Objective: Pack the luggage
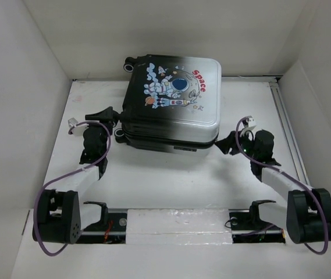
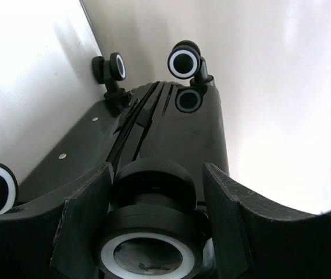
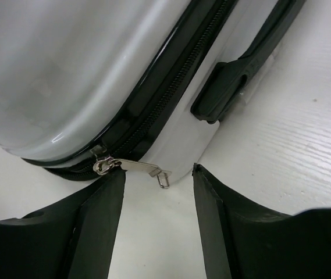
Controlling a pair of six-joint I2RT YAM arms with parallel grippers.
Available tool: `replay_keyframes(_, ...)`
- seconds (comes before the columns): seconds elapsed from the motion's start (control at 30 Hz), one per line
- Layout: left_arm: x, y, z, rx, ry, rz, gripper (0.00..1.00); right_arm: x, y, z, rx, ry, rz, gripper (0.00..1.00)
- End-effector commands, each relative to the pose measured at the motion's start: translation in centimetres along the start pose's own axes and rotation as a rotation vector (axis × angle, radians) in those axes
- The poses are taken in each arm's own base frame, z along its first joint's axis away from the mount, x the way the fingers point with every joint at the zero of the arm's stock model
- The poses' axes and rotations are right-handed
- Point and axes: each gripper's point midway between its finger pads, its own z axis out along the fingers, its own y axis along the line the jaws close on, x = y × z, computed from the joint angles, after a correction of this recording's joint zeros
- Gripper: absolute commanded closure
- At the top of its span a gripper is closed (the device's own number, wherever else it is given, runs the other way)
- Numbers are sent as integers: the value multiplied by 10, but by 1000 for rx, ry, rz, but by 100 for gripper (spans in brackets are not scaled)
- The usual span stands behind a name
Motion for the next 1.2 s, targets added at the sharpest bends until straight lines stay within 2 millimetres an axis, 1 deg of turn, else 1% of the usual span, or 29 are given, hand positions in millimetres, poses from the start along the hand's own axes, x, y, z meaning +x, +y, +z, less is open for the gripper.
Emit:
replay_keyframes(0.0,24,-45,-6,173,130,4,100,-45,57,14,-289,-80,-189,43)
replay_keyframes(0.03,25,-47,-7,186,137,3,100,-38,55,19,-312,-48,-181,45)
replay_keyframes(0.1,28,-44,-6,176,148,5,100,-41,71,22,-412,-44,-216,47)
replay_keyframes(0.17,28,-39,-7,167,151,7,100,-31,75,27,-475,7,-210,47)
replay_keyframes(0.23,27,-42,-8,176,148,5,100,-23,88,32,-544,41,-220,48)
replay_keyframes(0.27,27,-42,-8,176,148,5,100,-12,88,35,-559,70,-209,52)
replay_keyframes(0.3,28,-38,-9,167,150,7,100,-13,87,37,-558,73,-207,54)
replay_keyframes(0.37,27,-41,-10,176,148,5,100,-5,94,38,-587,94,-204,58)
replay_keyframes(0.4,27,-41,-10,176,148,5,100,-2,92,40,-584,103,-195,67)
replay_keyframes(0.47,28,-37,-11,167,151,7,100,-5,93,42,-562,90,-202,72)
replay_keyframes(0.5,28,-37,-11,167,151,7,100,-4,95,41,-555,85,-207,80)
replay_keyframes(0.53,28,-37,-11,167,151,7,100,-8,94,42,-537,71,-212,84)
replay_keyframes(0.57,28,-37,-11,167,151,7,100,-1,91,42,-502,76,-192,88)
replay_keyframes(0.6,28,-35,-13,167,150,16,100,2,93,40,-489,76,-185,91)
replay_keyframes(0.63,28,-34,-13,167,150,16,100,-3,97,37,-473,54,-169,98)
replay_keyframes(0.67,26,-34,-12,164,138,15,100,-1,98,36,-456,45,-158,100)
replay_keyframes(0.7,24,-32,-14,162,127,24,100,12,95,34,-406,54,-126,100)
replay_keyframes(0.77,21,-35,-14,168,116,22,100,10,104,26,-366,15,-63,100)
replay_keyframes(0.8,21,-35,-14,168,116,22,100,11,102,28,-287,-17,-28,100)
replay_keyframes(0.83,21,-35,-14,168,116,22,100,24,101,23,-252,-13,7,100)
replay_keyframes(0.87,21,-33,-15,169,116,22,100,15,111,18,-250,-56,30,100)
replay_keyframes(0.9,26,-34,-17,173,127,31,100,28,116,21,-183,-37,46,100)
replay_keyframes(0.93,31,-34,-19,177,141,40,100,18,129,22,-182,-64,35,100)
replay_keyframes(1.0,35,-34,-22,181,145,50,100,18,148,24,-152,-64,38,100)
replay_keyframes(1.03,34,-33,-25,183,145,49,100,6,173,27,-156,-97,29,100)
replay_keyframes(1.07,36,-33,-29,192,152,48,100,4,183,31,-150,-101,26,100)
replay_keyframes(1.1,35,-37,-32,215,146,43,100,10,185,40,-122,-73,6,100)
replay_keyframes(1.13,35,-33,-33,207,148,45,100,10,183,47,-93,-55,1,100)
replay_keyframes(1.17,33,-38,-35,223,143,50,100,-5,192,53,-124,-63,-5,100)
